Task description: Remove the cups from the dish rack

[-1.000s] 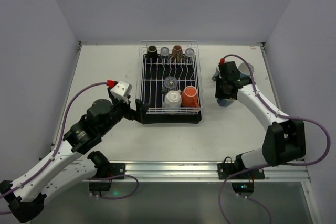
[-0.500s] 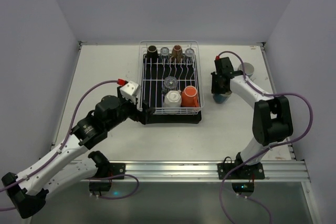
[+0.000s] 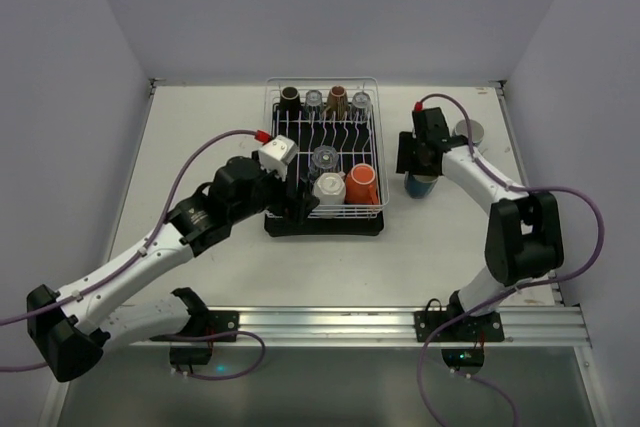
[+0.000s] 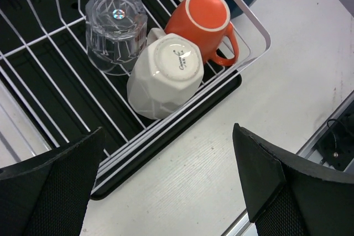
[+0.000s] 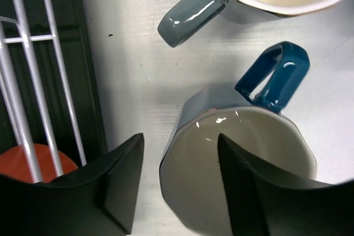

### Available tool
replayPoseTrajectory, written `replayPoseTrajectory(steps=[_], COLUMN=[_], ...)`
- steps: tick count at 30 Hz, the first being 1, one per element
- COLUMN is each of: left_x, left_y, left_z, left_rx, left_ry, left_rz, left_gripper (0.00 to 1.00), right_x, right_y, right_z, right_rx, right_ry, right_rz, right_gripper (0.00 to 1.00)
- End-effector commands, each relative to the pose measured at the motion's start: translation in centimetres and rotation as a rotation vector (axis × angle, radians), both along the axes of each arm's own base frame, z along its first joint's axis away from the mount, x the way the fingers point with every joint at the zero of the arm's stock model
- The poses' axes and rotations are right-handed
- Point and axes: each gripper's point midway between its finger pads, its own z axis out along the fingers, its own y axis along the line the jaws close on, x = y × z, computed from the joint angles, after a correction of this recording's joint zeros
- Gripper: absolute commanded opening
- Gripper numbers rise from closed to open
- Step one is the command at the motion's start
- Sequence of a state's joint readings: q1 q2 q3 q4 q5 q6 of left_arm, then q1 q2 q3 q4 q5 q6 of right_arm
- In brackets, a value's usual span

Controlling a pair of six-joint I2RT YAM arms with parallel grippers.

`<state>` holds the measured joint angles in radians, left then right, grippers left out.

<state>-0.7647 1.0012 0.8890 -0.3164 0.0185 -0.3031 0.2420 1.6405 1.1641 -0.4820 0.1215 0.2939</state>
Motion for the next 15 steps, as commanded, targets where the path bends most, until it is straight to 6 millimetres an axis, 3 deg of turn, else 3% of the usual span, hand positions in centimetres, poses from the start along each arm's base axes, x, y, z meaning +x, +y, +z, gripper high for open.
replayPoseTrajectory(steps=[1,3,6,8,9,11,12,14,15], left_x=[0.3,1.1,1.5,2.0,2.2,3.0,3.4,4.3,4.6], left_y=[-2.4,-3.1,-4.3,-4.8,-5.1,-5.4,-5.7,-5.7,-5.9], left_z=[2.0,1.6,0.8,0.8,0.2,0.1,-0.7,-1.1,-2.0], left_rx=[-0.044,-0.009,0.032,0.043,0.060,0.070,0.093,0.116,0.141], left_ry=[-0.015,-0.019,-0.014,-0.019,-0.011,-0.019,-0.008,-0.016,-0.007], left_rz=[-0.023,0.004,0.009,0.021,0.023,0.043,0.046,0.080,0.084], left_gripper=[1.00,1.00,1.00,1.00,0.99,0.96,0.96,0.95,0.95], right_x=[0.4,-0.2,-1.5,-2.6,-3.4,-4.7,-5.8,-7.3,-8.2], right_y=[0.2,0.5,1.0,1.7,1.8,1.9,2.4,2.7,3.1], right_z=[3.8,4.8,9.3,10.9,10.7,13.4,12.5,14.0,13.3], right_rx=[0.041,0.077,0.171,0.225,0.249,0.303,0.338,0.383,0.408], right_ry=[-0.123,-0.151,-0.293,-0.346,-0.359,-0.464,-0.449,-0.513,-0.497], right_rz=[-0.015,-0.019,-0.022,-0.004,-0.003,0.008,0.030,0.059,0.081], right_gripper=[0.60,0.72,0.84,0.87,0.88,0.88,0.88,0.88,0.88])
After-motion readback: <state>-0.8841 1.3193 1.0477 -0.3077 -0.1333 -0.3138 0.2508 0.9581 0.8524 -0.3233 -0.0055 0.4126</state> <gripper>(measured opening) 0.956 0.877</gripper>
